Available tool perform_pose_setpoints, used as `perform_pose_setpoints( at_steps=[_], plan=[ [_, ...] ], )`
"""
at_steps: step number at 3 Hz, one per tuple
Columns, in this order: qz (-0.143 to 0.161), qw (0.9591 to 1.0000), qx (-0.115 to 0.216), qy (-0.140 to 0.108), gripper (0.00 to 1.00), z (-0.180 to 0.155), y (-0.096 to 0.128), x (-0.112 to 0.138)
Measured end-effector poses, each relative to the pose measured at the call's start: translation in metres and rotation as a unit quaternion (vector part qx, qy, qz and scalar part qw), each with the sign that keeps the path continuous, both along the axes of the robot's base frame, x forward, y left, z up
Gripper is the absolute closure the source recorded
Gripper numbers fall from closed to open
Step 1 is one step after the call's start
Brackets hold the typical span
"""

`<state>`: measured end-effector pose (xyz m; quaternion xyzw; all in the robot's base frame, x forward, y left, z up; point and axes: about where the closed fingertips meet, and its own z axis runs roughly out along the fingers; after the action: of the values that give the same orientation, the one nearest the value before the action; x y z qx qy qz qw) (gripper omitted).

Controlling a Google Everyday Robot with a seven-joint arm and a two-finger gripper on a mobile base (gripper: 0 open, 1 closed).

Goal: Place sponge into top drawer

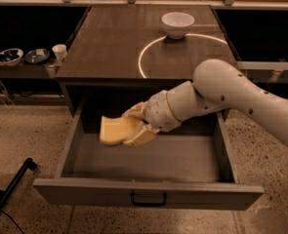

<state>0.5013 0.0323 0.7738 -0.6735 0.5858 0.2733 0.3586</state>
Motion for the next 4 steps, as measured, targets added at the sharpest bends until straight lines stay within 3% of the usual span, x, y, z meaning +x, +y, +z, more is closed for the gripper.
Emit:
perform_pose_setpoints(
  at_steps=[1, 2, 3, 4],
  plan=[
    [0.008, 0.9999, -0.006, 0.012, 1.00, -0.013, 0.002, -0.011],
    [-0.043, 0.9968, -0.062, 0.026, 1.00, -0.054, -0.025, 0.010],
    [-0.119, 0.9834, -0.129, 0.046, 1.00, -0.110, -0.070, 0.041],
    [-0.158, 0.9727, -0.153, 0.075, 0.89, -0.149, -0.097, 0.061]
  ],
)
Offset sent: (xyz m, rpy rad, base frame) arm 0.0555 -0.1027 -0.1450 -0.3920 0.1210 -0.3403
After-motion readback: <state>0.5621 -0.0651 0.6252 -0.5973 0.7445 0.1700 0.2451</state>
